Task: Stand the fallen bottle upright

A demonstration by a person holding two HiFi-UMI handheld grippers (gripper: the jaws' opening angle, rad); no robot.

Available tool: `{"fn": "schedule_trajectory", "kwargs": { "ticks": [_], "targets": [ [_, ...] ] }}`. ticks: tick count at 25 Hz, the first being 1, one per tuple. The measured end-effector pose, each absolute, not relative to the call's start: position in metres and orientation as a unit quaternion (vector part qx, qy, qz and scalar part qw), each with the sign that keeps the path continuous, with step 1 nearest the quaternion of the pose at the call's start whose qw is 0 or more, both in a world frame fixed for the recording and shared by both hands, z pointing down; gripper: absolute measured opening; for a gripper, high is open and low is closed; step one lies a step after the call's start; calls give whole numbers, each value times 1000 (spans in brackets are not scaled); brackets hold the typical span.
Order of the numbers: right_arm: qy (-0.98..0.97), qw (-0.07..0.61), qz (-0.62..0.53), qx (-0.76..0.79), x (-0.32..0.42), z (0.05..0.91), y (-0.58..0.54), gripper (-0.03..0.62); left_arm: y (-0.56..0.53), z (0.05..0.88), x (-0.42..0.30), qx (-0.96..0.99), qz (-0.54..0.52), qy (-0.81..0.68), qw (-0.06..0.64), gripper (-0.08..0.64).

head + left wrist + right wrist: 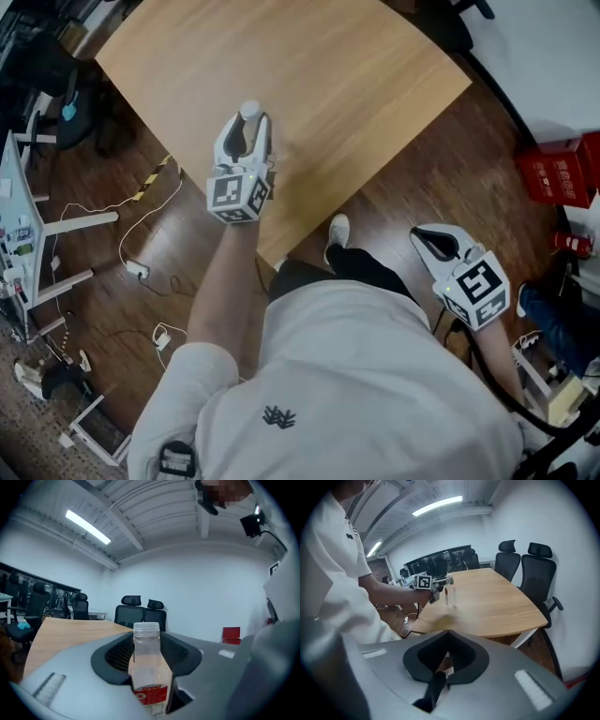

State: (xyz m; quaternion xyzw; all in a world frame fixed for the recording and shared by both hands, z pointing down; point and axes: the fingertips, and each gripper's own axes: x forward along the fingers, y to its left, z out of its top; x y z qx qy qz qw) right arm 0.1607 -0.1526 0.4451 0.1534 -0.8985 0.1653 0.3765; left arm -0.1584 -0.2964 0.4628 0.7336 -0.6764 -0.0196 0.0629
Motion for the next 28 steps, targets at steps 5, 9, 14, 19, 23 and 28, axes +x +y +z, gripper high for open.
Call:
{"fn": "schedule_trajectory", "kwargs": {
  "ticks": [5,9,14,19,23,28],
  "targets": [
    [-897,388,149,151,156,442,-154,2,-280,464,-147,748,-9,-663,22,172],
    [-906,375,137,142,139,436,-151,2,-274,476,-132,763,37,-646,7,202],
    [-915,343,147,152,130,431,-150,3,-270,485,-126,772,62,-632,12,270],
    [-922,307,155,180,118,434,-145,12,-251,481,-132,788,95,-608,20,301],
    [-924,279,156,210,101,436,-136,34,-222,471,-159,792,104,-601,27,301],
    [-923,243,136,267,80,428,-118,72,-170,433,-185,814,91,-574,11,299]
  ]
}}
